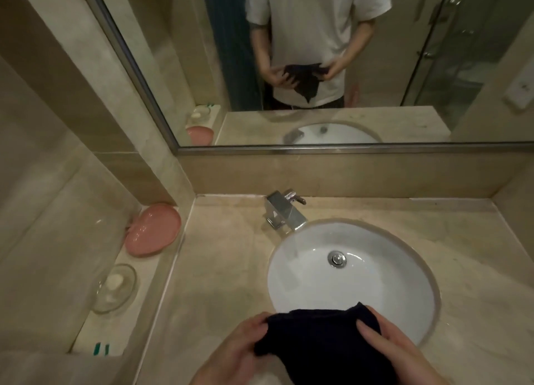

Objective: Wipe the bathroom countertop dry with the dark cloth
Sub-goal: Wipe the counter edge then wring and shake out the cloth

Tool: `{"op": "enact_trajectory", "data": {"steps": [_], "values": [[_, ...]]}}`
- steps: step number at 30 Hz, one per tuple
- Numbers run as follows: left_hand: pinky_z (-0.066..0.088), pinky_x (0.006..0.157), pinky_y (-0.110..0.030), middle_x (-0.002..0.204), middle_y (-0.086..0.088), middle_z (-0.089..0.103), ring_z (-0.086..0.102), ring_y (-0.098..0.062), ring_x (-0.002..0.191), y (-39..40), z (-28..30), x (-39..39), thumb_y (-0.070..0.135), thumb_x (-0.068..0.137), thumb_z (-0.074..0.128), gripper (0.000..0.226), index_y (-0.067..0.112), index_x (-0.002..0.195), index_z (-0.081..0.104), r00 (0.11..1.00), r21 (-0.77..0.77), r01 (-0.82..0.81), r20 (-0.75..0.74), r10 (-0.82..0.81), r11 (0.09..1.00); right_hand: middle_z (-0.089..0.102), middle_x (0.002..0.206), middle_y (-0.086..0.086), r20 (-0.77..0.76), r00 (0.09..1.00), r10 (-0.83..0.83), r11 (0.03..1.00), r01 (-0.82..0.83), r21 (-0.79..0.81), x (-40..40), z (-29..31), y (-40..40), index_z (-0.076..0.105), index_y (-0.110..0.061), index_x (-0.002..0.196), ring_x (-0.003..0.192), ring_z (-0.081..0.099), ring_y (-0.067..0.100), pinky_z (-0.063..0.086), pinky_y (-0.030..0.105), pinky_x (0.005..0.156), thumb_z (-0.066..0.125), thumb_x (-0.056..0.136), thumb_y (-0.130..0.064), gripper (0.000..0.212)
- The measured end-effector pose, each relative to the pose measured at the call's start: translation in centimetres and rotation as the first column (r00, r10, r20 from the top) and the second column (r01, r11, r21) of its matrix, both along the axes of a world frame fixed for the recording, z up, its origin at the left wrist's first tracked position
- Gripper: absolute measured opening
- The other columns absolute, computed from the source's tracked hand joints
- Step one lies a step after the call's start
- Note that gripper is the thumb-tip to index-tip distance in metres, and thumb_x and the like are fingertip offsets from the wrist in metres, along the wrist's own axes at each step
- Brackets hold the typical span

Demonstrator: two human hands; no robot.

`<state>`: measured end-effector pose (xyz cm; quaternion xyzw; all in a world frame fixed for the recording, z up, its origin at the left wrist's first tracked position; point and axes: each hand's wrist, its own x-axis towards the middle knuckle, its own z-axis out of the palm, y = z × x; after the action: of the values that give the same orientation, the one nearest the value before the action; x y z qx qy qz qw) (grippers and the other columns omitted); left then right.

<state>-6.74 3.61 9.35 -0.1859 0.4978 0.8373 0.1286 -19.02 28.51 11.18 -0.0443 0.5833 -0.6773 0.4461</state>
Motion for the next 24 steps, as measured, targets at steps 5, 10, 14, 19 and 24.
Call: {"op": "enact_trajectory", "data": {"steps": [5,10,14,19,24], "values": [[0.054,0.094,-0.042,0.126,-0.018,0.068,0.067,-0.032,0.115,-0.5,-1.3,0.1,0.013,0.081,0.079,0.054,0.007,0.133,0.064,0.999,0.416,-0.016,0.041,-0.002,0.909,0.073,0.116,0.017,0.113,0.990,-0.083,0.993,0.091,-0.073,0.6,1.3,-3.5,0.072,-0.004,0.117,0.105,0.072,0.026,0.059,0.023,0.069,0.095,0.058,-0.036,0.071],[0.037,0.116,-0.043,0.144,-0.022,0.054,0.050,-0.036,0.136,-0.4,0.3,-2.1,0.009,0.078,0.082,0.076,0.004,0.145,0.047,0.996,0.068,0.087,-0.026,-0.085,0.994,0.067,0.128,0.019,0.057,0.998,0.042,0.992,-0.035,-0.121,-0.2,3.6,-4.1,0.066,-0.006,0.127,0.121,0.064,0.032,0.055,0.030,0.090,0.088,0.067,-0.032,0.069],[0.054,0.095,-0.037,0.130,-0.026,0.063,0.062,-0.038,0.122,-1.3,2.1,-2.8,0.019,0.054,0.099,0.081,0.003,0.127,0.066,0.998,0.063,-0.013,-0.064,0.017,0.998,0.071,0.109,0.011,-0.114,0.971,0.212,0.976,-0.205,0.072,-1.7,4.8,-3.4,0.053,-0.003,0.124,0.102,0.066,0.024,0.051,0.035,0.090,0.084,0.075,-0.023,0.061],[0.049,0.100,-0.031,0.136,-0.016,0.063,0.058,-0.031,0.129,-1.7,6.6,-3.8,0.008,0.080,0.080,0.072,0.006,0.143,0.046,0.971,-0.061,0.049,-0.231,-0.062,0.997,0.065,0.131,0.022,0.103,0.969,0.225,0.974,-0.220,-0.063,-1.9,4.0,-3.5,0.050,-0.004,0.141,0.125,0.061,0.033,0.049,0.035,0.101,0.090,0.071,-0.016,0.081],[0.050,0.101,-0.038,0.134,-0.018,0.063,0.060,-0.035,0.125,-1.9,7.9,-4.3,-0.004,0.076,0.074,0.068,0.012,0.139,0.054,0.977,-0.184,0.036,-0.199,-0.074,0.982,0.057,0.145,0.011,0.297,0.911,0.288,0.935,-0.201,-0.291,-0.2,4.0,-4.7,0.061,-0.016,0.139,0.134,0.054,0.027,0.050,0.032,0.102,0.070,0.093,-0.020,0.047]]}}
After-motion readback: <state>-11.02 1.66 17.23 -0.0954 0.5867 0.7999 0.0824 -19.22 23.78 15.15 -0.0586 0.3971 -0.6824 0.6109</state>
